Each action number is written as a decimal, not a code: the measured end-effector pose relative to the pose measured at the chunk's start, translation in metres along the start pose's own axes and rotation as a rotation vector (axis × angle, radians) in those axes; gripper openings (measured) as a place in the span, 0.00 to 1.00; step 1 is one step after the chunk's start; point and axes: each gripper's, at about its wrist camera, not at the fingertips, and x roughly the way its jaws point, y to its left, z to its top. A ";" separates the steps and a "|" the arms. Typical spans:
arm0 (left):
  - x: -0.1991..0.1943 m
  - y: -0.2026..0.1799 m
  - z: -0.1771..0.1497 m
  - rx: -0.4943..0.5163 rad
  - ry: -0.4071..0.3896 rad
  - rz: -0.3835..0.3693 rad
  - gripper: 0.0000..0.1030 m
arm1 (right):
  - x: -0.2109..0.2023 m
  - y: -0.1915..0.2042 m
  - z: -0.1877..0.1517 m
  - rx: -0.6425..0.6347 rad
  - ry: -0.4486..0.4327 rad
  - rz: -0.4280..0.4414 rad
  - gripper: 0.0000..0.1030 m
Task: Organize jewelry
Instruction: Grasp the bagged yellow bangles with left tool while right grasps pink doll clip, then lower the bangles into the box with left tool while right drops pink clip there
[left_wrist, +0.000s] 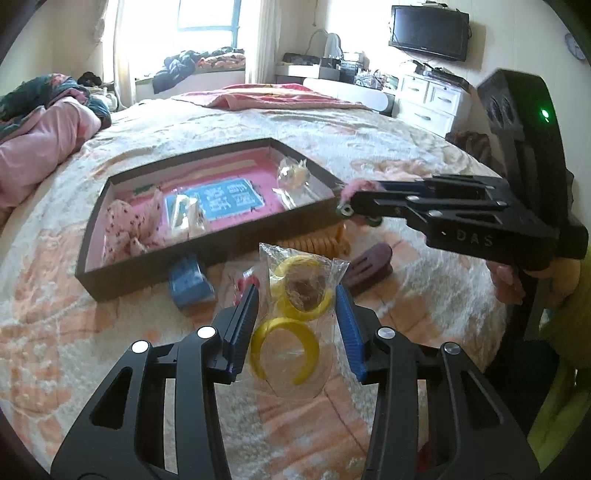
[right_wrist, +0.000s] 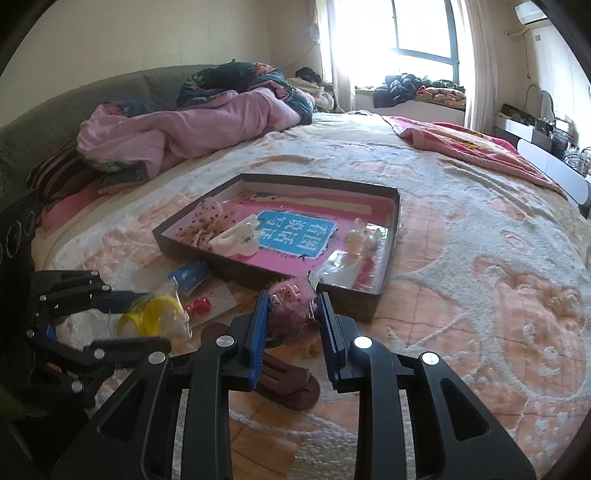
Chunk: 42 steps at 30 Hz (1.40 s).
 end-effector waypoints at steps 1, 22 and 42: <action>0.001 0.001 0.003 -0.002 -0.003 0.004 0.33 | -0.001 -0.001 0.000 0.001 -0.003 -0.002 0.25; 0.021 0.052 0.055 -0.089 -0.046 0.081 0.33 | 0.010 -0.017 0.035 0.008 -0.042 -0.023 0.25; 0.049 0.100 0.089 -0.174 -0.056 0.136 0.33 | 0.041 -0.032 0.061 0.023 -0.041 -0.035 0.25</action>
